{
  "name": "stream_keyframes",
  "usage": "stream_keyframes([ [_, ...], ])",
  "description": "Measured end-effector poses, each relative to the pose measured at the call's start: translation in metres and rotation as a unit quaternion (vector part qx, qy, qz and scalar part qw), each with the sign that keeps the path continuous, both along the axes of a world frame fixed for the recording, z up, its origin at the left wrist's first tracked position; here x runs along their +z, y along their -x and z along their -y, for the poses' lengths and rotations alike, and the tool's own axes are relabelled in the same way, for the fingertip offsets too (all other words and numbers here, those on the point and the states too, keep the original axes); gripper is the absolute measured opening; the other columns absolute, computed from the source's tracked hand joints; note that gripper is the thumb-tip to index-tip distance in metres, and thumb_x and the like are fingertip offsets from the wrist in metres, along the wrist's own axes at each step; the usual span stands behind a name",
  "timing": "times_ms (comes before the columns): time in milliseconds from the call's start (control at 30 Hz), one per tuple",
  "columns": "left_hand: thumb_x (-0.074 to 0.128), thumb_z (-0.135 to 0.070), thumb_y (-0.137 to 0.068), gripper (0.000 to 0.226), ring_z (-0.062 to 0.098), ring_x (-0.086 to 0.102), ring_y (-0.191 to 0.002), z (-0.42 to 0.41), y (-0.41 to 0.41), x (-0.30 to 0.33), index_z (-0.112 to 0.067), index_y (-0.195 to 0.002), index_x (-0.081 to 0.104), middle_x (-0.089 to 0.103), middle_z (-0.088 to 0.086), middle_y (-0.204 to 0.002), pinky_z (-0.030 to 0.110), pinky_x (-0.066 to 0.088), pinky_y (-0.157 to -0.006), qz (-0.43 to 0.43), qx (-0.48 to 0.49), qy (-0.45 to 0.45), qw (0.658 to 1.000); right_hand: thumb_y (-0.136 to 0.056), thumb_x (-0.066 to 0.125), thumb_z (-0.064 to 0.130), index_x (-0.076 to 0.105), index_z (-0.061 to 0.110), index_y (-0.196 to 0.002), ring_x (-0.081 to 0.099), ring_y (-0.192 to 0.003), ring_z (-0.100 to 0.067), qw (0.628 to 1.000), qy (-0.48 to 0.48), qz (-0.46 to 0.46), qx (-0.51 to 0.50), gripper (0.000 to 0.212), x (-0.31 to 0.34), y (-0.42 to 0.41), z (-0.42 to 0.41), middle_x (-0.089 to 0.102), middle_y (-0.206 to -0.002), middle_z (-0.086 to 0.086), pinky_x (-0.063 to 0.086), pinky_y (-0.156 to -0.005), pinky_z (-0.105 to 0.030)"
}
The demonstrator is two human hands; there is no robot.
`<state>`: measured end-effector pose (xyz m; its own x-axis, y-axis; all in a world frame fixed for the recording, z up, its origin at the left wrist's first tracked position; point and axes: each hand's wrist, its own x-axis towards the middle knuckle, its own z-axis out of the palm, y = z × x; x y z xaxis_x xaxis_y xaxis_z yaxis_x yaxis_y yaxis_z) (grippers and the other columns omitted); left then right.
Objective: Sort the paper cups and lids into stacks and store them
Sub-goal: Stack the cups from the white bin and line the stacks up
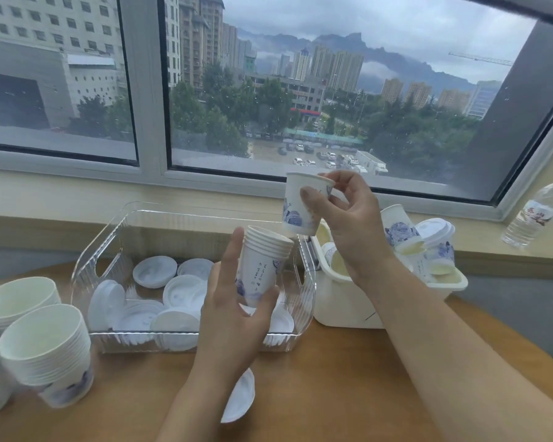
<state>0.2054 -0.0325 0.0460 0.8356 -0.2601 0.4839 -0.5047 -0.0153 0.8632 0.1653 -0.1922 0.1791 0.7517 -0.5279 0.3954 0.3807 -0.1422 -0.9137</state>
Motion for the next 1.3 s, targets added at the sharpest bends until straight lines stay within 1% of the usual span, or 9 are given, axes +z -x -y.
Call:
stream_keyframes([
  [133, 0.081, -0.021, -0.088, 0.098, 0.005, 0.063, -0.098, -0.016, 0.021, -0.003, -0.062, -0.155, 0.024, 0.053, -0.022, -0.132, 0.009, 0.049, -0.076, 0.011, -0.025, -0.009, 1.0, -0.09, 0.079, 0.007, 0.055, 0.008, -0.116, 0.076, -0.091, -0.016, 0.999, 0.009, -0.005, 0.034, 0.035, -0.017, 0.021, -0.019, 0.076, -0.093, 0.012, 0.062, -0.079, -0.032],
  [300, 0.083, -0.019, -0.087, 0.1, 0.008, 0.062, -0.091, -0.016, 0.045, -0.004, -0.061, -0.156, 0.025, 0.054, -0.02, -0.131, 0.017, 0.053, -0.069, 0.014, -0.044, -0.008, 0.999, -0.086, 0.082, 0.013, 0.056, 0.011, -0.113, 0.076, -0.088, -0.019, 0.999, 0.003, -0.016, 0.044, 0.038, -0.027, 0.046, -0.03, 0.079, -0.091, 0.005, 0.06, -0.077, -0.028],
  [433, 0.082, -0.025, -0.088, 0.096, 0.006, 0.061, -0.096, -0.002, 0.065, 0.001, -0.062, -0.155, 0.024, 0.053, -0.022, -0.129, 0.025, 0.057, -0.076, 0.023, -0.059, -0.001, 0.998, -0.088, 0.08, 0.011, 0.056, 0.009, -0.115, 0.075, -0.093, -0.019, 0.999, 0.024, -0.034, 0.032, 0.036, -0.032, 0.067, -0.024, 0.079, -0.096, 0.01, 0.06, -0.079, -0.029],
  [533, 0.082, -0.022, -0.088, 0.096, 0.001, 0.057, -0.112, 0.007, 0.076, 0.004, -0.058, -0.157, 0.025, 0.054, -0.021, -0.134, 0.017, 0.054, -0.08, 0.041, -0.059, -0.005, 0.997, -0.091, 0.079, 0.013, 0.057, 0.01, -0.12, 0.076, -0.098, -0.021, 0.998, 0.033, -0.044, 0.017, 0.037, -0.037, 0.085, -0.017, 0.077, -0.101, 0.007, 0.059, -0.081, -0.029],
  [667, 0.084, -0.023, -0.087, 0.1, 0.007, 0.06, -0.103, 0.015, 0.091, 0.004, -0.065, -0.154, 0.023, 0.052, -0.03, -0.123, 0.031, 0.059, -0.08, 0.036, -0.069, -0.007, 0.997, -0.092, 0.077, 0.02, 0.06, 0.01, -0.121, 0.075, -0.101, -0.016, 0.998, 0.031, -0.053, 0.002, 0.035, -0.044, 0.105, -0.008, 0.072, -0.114, 0.003, 0.056, -0.081, -0.024],
  [800, 0.083, -0.025, -0.087, 0.098, 0.006, 0.06, -0.102, 0.023, 0.099, 0.006, -0.065, -0.154, 0.023, 0.051, -0.032, -0.127, 0.023, 0.056, -0.079, 0.036, -0.071, -0.012, 0.997, -0.092, 0.07, 0.036, 0.063, 0.013, -0.121, 0.072, -0.11, -0.009, 0.997, 0.037, -0.064, -0.012, 0.037, -0.048, 0.118, 0.0, 0.071, -0.124, -0.008, 0.053, -0.087, -0.018],
  [933, 0.082, -0.034, -0.088, 0.093, 0.012, 0.064, -0.108, 0.035, 0.1, 0.008, -0.063, -0.154, 0.024, 0.06, -0.014, -0.137, 0.026, 0.056, -0.082, 0.031, -0.088, -0.004, 0.996, -0.098, 0.069, 0.029, 0.064, 0.016, -0.118, 0.072, -0.104, -0.004, 0.996, 0.021, -0.079, -0.025, 0.025, -0.048, 0.126, 0.011, 0.073, -0.122, -0.007, 0.052, -0.082, -0.015],
  [1133, 0.084, -0.039, -0.086, 0.098, 0.01, 0.063, -0.085, 0.058, 0.093, 0.017, -0.063, -0.156, 0.02, 0.068, -0.002, -0.117, 0.017, 0.049, -0.069, 0.044, -0.122, -0.013, 0.992, -0.096, 0.075, 0.022, 0.063, 0.025, -0.121, 0.073, -0.103, -0.005, 0.993, 0.034, -0.099, -0.044, 0.028, -0.042, 0.131, 0.031, 0.073, -0.121, 0.0, 0.054, -0.081, -0.019],
  [1300, 0.086, -0.046, -0.081, 0.096, 0.012, 0.066, -0.073, 0.077, 0.078, 0.021, -0.061, -0.154, 0.025, 0.069, -0.005, -0.112, 0.019, 0.05, -0.059, 0.053, -0.124, -0.036, 0.99, -0.09, 0.076, 0.035, 0.061, 0.027, -0.125, 0.073, -0.106, -0.005, 0.985, 0.093, -0.126, -0.068, 0.039, -0.028, 0.131, 0.055, 0.067, -0.126, 0.001, 0.054, -0.082, -0.015],
])
